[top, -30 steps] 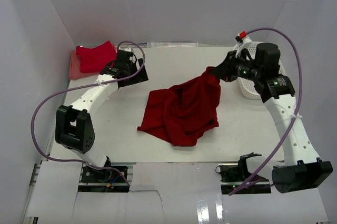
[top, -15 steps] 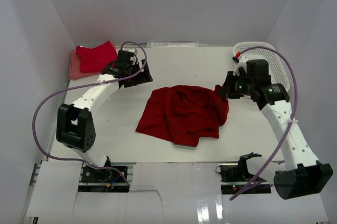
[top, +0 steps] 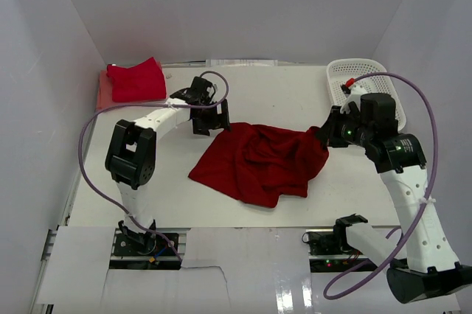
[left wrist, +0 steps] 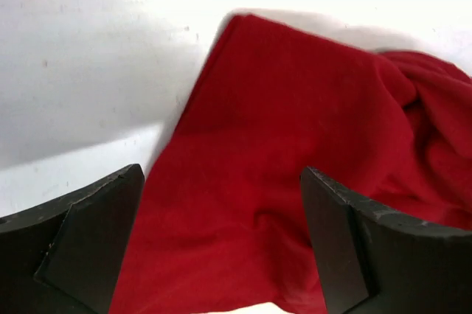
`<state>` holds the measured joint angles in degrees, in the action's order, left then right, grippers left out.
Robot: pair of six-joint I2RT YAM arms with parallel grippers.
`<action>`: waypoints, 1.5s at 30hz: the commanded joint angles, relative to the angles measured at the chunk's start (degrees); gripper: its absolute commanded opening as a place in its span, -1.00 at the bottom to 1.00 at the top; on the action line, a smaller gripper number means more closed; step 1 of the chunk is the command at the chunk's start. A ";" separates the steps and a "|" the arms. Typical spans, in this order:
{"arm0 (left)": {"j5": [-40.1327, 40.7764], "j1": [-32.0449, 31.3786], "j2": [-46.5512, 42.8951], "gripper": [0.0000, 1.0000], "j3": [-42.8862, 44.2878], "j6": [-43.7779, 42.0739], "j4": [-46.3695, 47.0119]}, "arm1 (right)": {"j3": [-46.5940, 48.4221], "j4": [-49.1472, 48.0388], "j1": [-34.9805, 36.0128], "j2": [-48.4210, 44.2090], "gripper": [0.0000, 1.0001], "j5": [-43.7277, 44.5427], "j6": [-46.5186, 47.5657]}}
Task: Fold and stack the t-shirts
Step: Flatten out the tshirt
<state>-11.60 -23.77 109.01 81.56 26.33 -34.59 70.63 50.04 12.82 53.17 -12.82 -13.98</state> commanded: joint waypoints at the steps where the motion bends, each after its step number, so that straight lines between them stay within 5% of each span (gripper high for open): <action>1: -1.76 0.57 1.80 0.96 4.39 -0.05 -1.27 | -1.72 -2.05 0.10 -0.08 -0.81 -3.26 -0.26; 9: -1.33 0.48 7.00 0.92 6.16 -0.14 -1.97 | -1.55 -2.58 0.28 -0.17 -0.80 -4.32 0.18; 16: -1.94 0.48 10.34 0.62 6.95 -0.22 -2.24 | -1.90 -3.11 0.19 -0.52 -0.79 -4.58 0.18; 19: -3.52 0.48 11.66 0.31 7.74 -0.31 -2.68 | -1.99 -3.28 0.19 -0.26 -0.79 -4.58 0.09; 24: -1.68 1.09 10.17 -0.78 9.58 -0.22 -3.03 | -4.00 -6.35 0.19 1.32 -0.79 -4.93 -0.35; 26: -0.45 2.76 8.59 -1.00 10.81 1.00 -4.07 | -5.76 -9.86 0.19 3.95 -0.81 -5.37 -0.87; 31: -0.09 11.45 2.88 -1.00 13.54 4.08 -5.23 | -4.90 -16.02 -0.07 14.30 -0.85 -2.13 -2.37; 39: 2.09 27.98 -7.91 -1.00 10.12 6.10 -5.31 | 15.75 -13.75 -1.57 29.01 -0.85 -7.56 -3.42; 45: 7.55 28.16 -19.17 -1.00 -4.99 6.98 -0.84 | 0.94 -15.41 5.62 21.99 -0.81 -9.85 -2.90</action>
<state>-6.46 6.55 95.55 82.21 32.49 -36.80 77.36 34.70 14.72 78.59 -19.70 -16.82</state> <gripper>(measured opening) 0.023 0.097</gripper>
